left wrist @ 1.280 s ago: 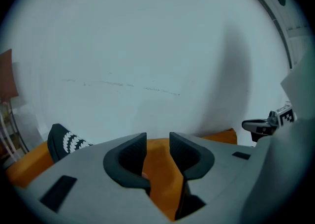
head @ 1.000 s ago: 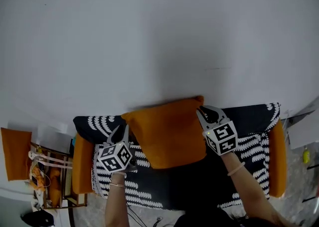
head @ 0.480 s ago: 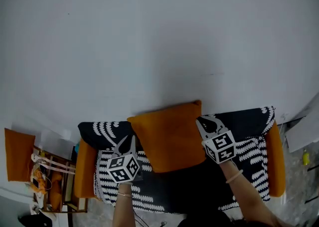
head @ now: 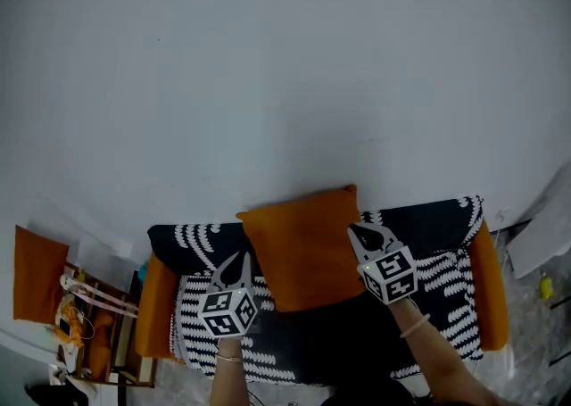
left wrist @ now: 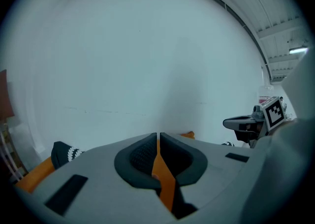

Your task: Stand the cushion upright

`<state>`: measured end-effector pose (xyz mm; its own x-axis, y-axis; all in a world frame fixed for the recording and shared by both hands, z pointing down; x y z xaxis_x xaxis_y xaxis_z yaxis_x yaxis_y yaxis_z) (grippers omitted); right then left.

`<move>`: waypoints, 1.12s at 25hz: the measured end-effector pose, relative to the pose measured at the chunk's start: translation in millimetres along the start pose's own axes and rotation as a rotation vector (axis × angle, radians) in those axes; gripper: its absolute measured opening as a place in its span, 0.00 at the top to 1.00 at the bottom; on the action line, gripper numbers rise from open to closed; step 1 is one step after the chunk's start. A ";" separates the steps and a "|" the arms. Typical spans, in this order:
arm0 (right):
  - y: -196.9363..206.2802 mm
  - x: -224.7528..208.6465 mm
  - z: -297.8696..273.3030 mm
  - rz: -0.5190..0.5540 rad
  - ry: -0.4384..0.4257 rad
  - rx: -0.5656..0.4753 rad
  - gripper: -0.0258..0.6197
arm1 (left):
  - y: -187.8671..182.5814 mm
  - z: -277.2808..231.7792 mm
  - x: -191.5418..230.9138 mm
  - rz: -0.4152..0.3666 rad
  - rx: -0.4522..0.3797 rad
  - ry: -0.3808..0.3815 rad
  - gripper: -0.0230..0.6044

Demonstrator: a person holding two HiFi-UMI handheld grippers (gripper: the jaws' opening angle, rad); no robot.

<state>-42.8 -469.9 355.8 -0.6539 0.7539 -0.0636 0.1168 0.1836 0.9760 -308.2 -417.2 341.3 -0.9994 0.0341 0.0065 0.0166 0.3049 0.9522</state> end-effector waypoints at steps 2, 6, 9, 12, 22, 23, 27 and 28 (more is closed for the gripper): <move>-3.4 12.0 10.9 0.006 0.003 -0.008 0.94 | -1.3 15.6 -2.1 -0.004 -0.008 0.005 0.91; -10.2 36.4 31.4 0.015 0.002 -0.026 0.94 | -3.9 47.7 -5.3 0.004 -0.028 0.014 0.93; -16.8 58.6 47.9 0.028 -0.001 -0.042 0.95 | -6.8 74.7 -7.5 0.018 -0.053 0.026 0.93; -24.4 78.8 66.1 0.044 -0.002 -0.060 0.95 | -10.4 101.8 -12.7 0.021 -0.075 0.038 0.93; -41.3 139.9 131.8 0.088 0.013 -0.099 0.95 | -15.4 190.3 -35.9 -0.007 -0.121 0.063 0.93; -42.3 145.9 138.7 0.088 0.017 -0.104 0.95 | -14.7 200.2 -38.0 -0.005 -0.126 0.064 0.93; -49.0 167.1 166.4 0.095 0.034 -0.133 0.95 | -12.8 237.6 -46.8 -0.008 -0.149 0.068 0.93; -50.1 172.5 173.4 0.097 0.036 -0.139 0.95 | -12.1 246.2 -49.2 -0.011 -0.154 0.070 0.93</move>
<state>-31.8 -239.7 259.9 -0.6712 0.7403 0.0376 0.0779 0.0201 0.9968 -251.7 -188.3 254.3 -0.9993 -0.0363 0.0117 0.0059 0.1553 0.9879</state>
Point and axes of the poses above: the fingertips, and each gripper's own axes: z backward along the fingers, x to its left, y out of its underside, the point moved 4 cm from there along z, backward along the fingers, and after that the axes turned 13 degrees about -y, right-handed, at the moved point
